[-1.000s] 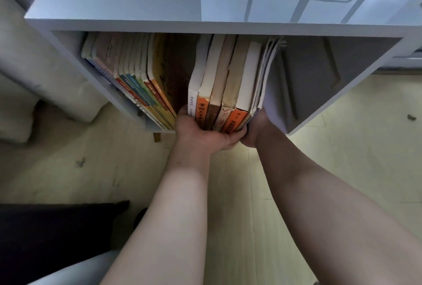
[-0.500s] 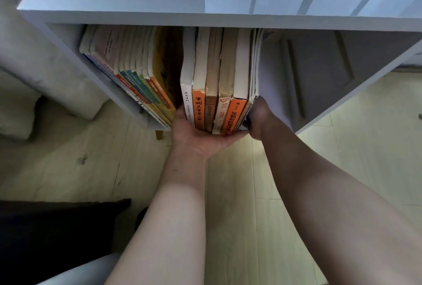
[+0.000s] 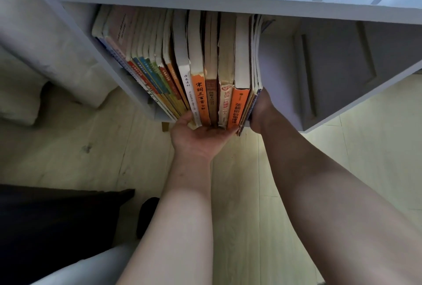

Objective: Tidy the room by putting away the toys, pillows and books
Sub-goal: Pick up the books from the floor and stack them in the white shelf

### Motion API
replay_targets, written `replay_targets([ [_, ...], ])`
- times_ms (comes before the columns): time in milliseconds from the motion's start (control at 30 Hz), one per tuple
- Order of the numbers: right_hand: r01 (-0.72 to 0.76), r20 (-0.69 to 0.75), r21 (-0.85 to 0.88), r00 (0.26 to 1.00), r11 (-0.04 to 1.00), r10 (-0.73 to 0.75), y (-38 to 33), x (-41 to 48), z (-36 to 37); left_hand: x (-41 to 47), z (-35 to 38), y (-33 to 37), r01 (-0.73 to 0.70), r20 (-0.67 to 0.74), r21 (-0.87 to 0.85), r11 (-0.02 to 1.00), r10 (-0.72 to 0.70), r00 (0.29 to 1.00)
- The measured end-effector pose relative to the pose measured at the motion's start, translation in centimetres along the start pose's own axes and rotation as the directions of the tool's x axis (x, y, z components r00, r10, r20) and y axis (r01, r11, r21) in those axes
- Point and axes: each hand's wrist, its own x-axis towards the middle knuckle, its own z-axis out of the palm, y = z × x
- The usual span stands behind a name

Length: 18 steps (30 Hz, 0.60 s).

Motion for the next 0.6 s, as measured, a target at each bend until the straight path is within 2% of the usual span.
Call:
replay_targets([
  [133,-0.028,0.021,0.089,0.999,0.996,0.027,-0.4,0.0,1.0,0.3,0.0,0.6,-0.049,0.004,0.031,0.998,0.048,0.999],
  [300,0.031,0.032,0.135,0.999,0.990,-0.036,-0.7,0.2,2.0,0.7,0.1,0.7,-0.100,-0.001,0.056,0.993,0.101,0.995],
  [600,0.039,0.099,0.279,0.993,0.960,-0.069,-0.3,1.0,2.8,1.0,-0.1,1.4,-0.132,-0.010,0.077,0.988,0.133,0.991],
])
